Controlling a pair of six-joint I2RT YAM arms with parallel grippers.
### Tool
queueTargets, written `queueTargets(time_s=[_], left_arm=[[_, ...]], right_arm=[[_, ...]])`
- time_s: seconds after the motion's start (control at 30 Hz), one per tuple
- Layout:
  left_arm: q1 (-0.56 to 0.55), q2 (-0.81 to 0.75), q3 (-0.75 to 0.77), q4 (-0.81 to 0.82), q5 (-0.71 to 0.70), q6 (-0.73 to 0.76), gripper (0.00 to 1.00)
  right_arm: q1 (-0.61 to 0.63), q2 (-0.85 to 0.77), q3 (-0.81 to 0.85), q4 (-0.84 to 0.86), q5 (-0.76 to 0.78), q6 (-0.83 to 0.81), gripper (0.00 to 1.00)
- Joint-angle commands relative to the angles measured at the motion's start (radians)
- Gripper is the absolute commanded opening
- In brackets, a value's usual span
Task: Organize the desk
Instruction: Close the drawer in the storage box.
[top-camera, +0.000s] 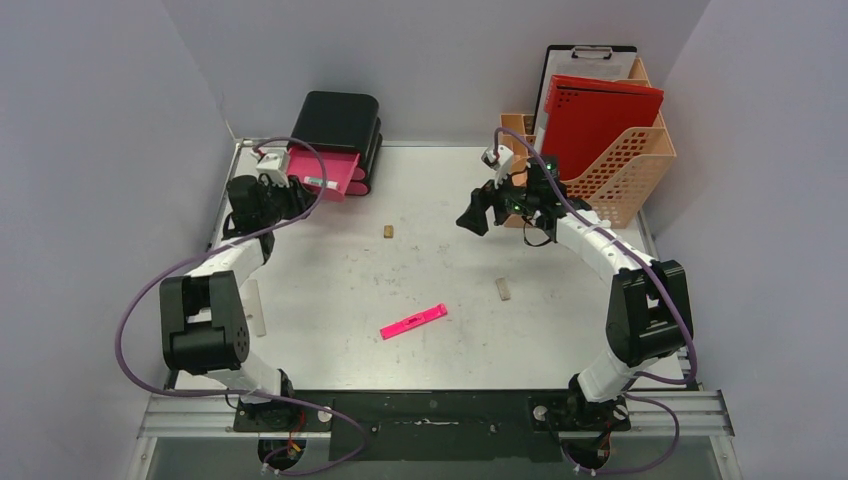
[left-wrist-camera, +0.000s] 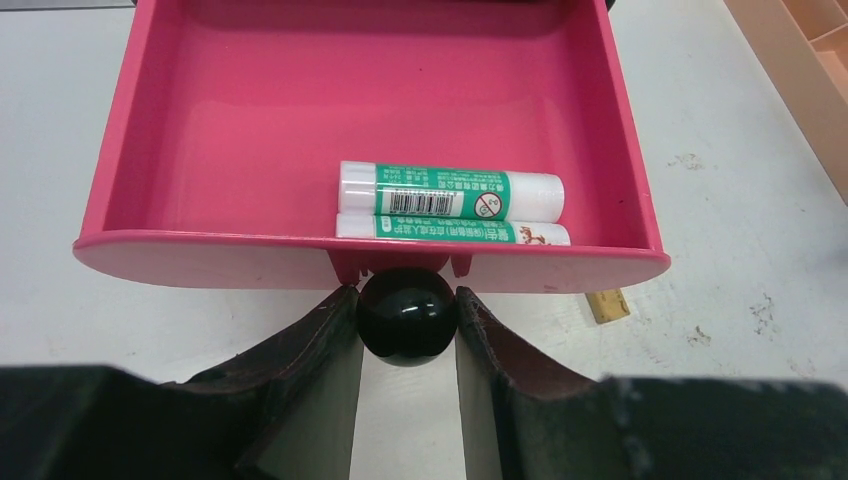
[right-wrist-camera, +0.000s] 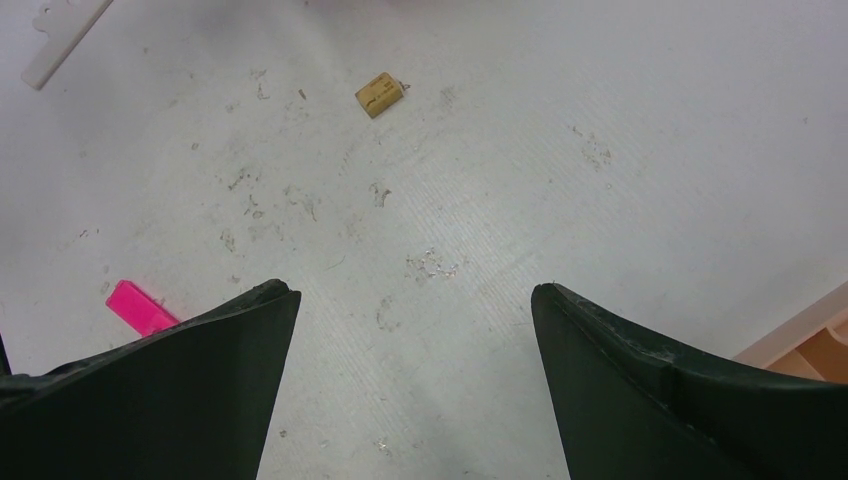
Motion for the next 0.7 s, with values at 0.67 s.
queueTargets(time_s=[0.67], left_arm=[[-0.197, -0.07, 0.125, -0.013, -0.377, -0.203, 0.18]], right_arm=[[-0.029, -0.024, -0.014, 0.071, -0.024, 0.019, 0.9]])
